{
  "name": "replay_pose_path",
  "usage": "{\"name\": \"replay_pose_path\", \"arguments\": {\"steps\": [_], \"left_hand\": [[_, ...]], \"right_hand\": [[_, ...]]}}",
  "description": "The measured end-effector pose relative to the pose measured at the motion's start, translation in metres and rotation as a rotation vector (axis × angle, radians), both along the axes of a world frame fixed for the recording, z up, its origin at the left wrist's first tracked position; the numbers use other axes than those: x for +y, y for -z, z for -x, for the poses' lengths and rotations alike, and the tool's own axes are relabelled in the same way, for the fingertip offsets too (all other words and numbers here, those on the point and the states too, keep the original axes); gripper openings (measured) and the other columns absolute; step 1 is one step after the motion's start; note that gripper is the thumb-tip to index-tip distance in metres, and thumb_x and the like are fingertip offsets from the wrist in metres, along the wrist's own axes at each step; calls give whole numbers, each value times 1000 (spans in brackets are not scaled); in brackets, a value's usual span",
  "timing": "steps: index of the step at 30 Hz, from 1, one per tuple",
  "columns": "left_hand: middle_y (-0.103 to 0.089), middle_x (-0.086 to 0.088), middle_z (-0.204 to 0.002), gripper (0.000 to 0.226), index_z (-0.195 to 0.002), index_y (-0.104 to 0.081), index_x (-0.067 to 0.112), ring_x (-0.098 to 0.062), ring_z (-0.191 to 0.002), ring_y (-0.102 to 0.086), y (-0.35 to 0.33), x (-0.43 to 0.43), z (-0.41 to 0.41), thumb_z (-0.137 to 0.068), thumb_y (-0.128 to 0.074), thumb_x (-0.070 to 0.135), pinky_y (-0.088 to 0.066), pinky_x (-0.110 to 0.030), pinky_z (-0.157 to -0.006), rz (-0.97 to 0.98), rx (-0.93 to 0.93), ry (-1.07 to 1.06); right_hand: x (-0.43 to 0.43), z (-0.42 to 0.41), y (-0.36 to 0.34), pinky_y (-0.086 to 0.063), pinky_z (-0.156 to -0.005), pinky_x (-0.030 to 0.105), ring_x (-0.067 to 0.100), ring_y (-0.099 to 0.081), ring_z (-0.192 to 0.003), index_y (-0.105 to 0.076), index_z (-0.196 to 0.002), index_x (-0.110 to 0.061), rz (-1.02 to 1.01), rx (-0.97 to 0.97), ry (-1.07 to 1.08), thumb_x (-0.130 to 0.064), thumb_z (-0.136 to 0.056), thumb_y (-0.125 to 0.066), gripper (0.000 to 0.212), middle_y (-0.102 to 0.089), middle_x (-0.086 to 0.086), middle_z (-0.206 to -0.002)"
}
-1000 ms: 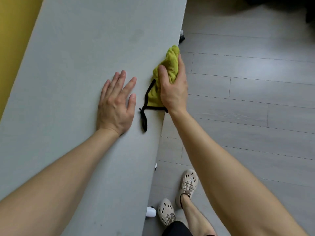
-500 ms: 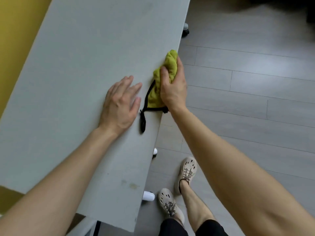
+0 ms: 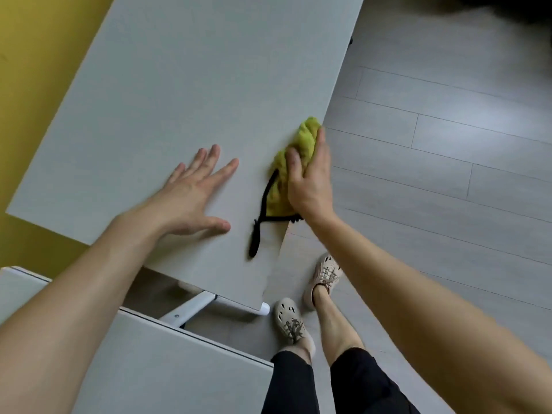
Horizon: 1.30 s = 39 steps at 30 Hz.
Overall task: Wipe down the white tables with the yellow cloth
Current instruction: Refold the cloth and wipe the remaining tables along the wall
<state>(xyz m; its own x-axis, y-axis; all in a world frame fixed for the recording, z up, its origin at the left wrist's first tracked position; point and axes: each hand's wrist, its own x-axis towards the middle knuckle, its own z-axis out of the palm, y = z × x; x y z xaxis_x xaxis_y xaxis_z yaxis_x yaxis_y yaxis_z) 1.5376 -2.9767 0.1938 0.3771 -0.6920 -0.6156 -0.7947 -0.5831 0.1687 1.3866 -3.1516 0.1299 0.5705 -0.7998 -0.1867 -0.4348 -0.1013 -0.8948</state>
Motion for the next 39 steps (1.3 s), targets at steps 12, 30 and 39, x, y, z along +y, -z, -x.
{"name": "replay_pose_path", "arguments": {"steps": [12,30,39], "left_hand": [[-9,0,-184,109,-172,-25,41,-23,-170,-10,-22,4,22,-84,-86,61,-20,-51,-136,146,-102,-78],[-30,0,-177,99,-166,-37,43,-30,-164,-29,-30,61,78,-84,-92,42,-41,-50,-125,52,-58,-252],[-73,-3,-133,75,-158,-54,30,-15,-129,-68,-137,33,159,-99,-65,-14,-59,-36,-107,754,850,-551]], "right_hand": [[127,86,-7,-9,-130,18,12,-5,-168,-11,-175,-21,53,32,-171,-44,-108,-61,87,-3,0,-183],[54,134,-72,-40,-102,26,30,-55,-138,-45,-163,-38,87,365,-659,-30,-99,-78,72,-52,4,-153],[21,163,-218,-53,-98,23,11,-63,-121,-37,-161,-29,156,140,-856,-37,-79,-98,103,-48,-8,-153]]}}
